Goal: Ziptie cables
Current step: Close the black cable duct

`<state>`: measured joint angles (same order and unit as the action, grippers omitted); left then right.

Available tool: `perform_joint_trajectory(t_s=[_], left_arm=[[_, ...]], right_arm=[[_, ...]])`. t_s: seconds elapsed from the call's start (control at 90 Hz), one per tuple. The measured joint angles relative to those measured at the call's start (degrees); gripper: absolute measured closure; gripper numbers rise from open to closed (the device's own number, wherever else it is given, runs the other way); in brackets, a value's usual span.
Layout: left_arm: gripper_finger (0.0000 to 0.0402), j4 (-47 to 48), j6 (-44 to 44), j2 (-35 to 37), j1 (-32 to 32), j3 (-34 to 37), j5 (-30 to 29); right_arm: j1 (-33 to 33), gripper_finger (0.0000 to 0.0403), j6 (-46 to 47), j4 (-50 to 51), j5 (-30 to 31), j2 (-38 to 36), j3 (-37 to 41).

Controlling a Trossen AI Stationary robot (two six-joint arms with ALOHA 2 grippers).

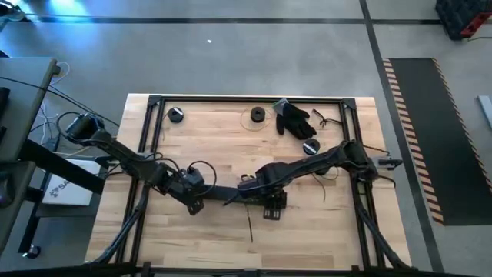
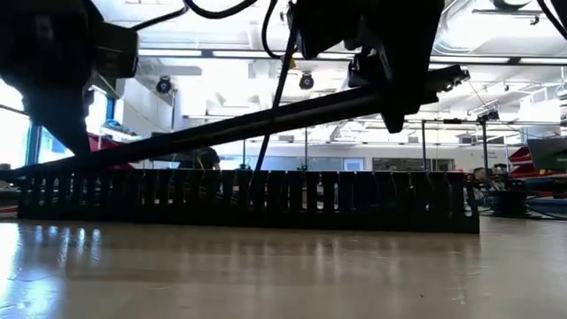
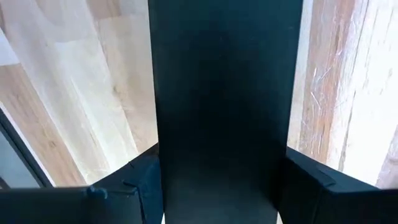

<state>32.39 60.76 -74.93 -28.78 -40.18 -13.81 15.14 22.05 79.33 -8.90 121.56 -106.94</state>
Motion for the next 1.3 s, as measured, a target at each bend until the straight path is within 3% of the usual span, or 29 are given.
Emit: perform_joint_trajectory(t_s=[0.9,1.3], left_arm=[[0.0402,0.4,-1.4,0.7,2.1,-1.3,-2.0],[0.0402,-5.9,-2.3,0.9,4.2,5.2,-3.7]], right_arm=[[-0.3,0.0199,4.1,1.1,-1.8,0.0,0.0],[-0.5,0.0199,4.7,1.5,-2.1,0.0,0.0]])
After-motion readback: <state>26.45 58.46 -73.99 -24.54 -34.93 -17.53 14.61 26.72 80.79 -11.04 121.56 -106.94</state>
